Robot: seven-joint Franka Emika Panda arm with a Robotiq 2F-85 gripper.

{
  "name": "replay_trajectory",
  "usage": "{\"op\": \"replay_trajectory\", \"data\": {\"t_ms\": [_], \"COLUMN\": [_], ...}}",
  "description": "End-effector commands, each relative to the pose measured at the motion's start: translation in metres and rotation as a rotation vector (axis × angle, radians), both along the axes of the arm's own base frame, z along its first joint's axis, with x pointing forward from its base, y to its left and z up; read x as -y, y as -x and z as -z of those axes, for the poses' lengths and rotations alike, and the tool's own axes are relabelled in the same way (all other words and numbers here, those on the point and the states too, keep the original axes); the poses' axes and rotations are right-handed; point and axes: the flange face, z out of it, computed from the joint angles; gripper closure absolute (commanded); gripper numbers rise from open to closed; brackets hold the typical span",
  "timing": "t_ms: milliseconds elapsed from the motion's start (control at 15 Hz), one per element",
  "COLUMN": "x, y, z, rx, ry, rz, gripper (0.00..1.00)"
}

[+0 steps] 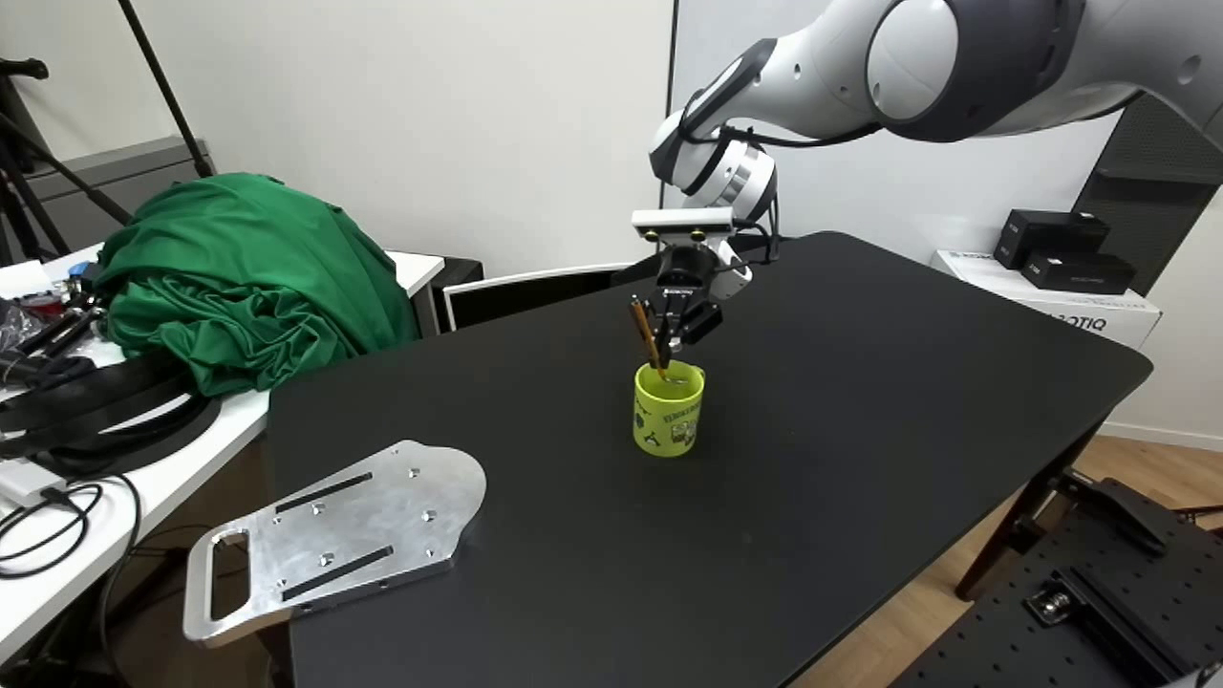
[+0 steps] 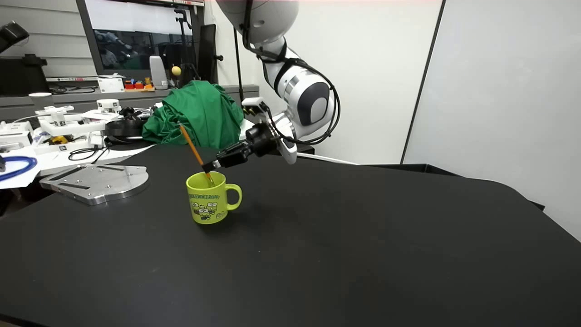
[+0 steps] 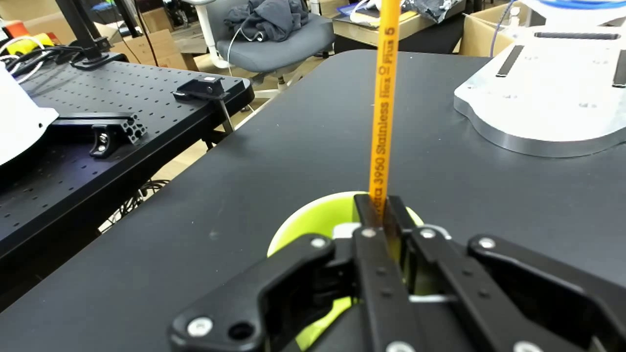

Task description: Place orange object on the table into the green mug

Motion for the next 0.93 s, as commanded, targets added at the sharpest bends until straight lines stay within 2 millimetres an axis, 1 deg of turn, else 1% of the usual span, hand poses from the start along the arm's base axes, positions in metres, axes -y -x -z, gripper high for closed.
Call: {"op": "replay_trajectory", "data": {"t_ms": [0, 600, 667, 733, 867], "x": [0.0011, 0.0013, 0.0010, 0.0007, 0.0004], "y": [0.0000, 0.0002, 0.0002, 0.0003, 0.0002], "z": [0.0034, 0.0086, 0.0084, 0.0082, 0.0080], "rx": [0.006, 0.013, 0.013, 0.013, 0.013], "ry": [0.002, 0.008, 0.009, 0.008, 0.007], "rz": [0.006, 0.005, 0.001, -0.001, -0.001], "gripper": [0.98, 0.98, 0.66, 0.65, 0.53]}}
